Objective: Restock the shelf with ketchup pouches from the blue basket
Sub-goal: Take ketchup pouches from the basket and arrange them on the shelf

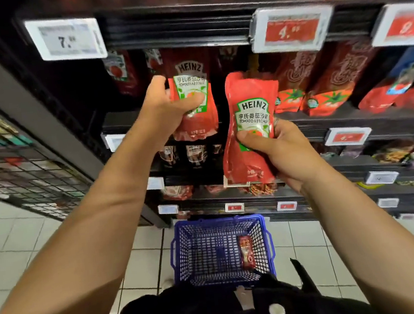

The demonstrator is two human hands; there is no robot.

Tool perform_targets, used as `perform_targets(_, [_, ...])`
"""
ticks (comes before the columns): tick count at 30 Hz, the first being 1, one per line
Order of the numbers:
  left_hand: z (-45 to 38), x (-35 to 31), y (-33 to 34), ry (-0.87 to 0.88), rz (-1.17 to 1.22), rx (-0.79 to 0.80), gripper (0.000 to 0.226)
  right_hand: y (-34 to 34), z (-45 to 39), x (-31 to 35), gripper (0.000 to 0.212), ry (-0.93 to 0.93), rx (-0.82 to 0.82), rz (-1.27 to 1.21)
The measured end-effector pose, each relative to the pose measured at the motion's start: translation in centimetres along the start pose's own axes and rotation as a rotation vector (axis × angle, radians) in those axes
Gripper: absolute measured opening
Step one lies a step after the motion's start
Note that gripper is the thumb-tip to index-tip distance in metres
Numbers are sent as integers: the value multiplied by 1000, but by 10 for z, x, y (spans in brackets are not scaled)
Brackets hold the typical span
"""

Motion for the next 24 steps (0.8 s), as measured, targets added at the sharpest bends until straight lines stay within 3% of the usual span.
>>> perform_targets(2, [-18,-1,-6,-49,-74,-46,72,-4,-2,0,22,-3,-10,8])
perform_targets(6, [-46,8,-5,-142,-206,-75,67,-9,-7,-2,27,-15,-35,16])
perform_targets(8, [-55,22,-6,-208,-213,-132,56,-12,-10,-2,27,-16,-43,32])
perform_targets(12, [-70,31,-5,-318,-501,-25,33,-14,-19,-4,27,-6,-50,41])
perform_targets(17, [-63,27,-2,-261,-689,-60,32,-10,-43,8,22,-24,-88,90])
perform_targets(19, [-56,32,-3,-196,-645,-162,55,-11,-57,18,24,-37,-129,124])
perform_targets(21, [-49,26,-3,-61,-712,-238,63,-15,-70,27,37,-34,-204,193])
perform_targets(24, [-56,29,-8,-78,-782,-289,58,-19,-88,33,45,-36,-296,293])
Point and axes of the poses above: each hand's wrist, its own z-axis away from the middle knuckle, its own y-axis out of the palm, x = y × z, the point moved 8 cm from there along -z, towards the middle knuckle, and after that the axes turned 11 degrees about x, right-handed, at the moved point
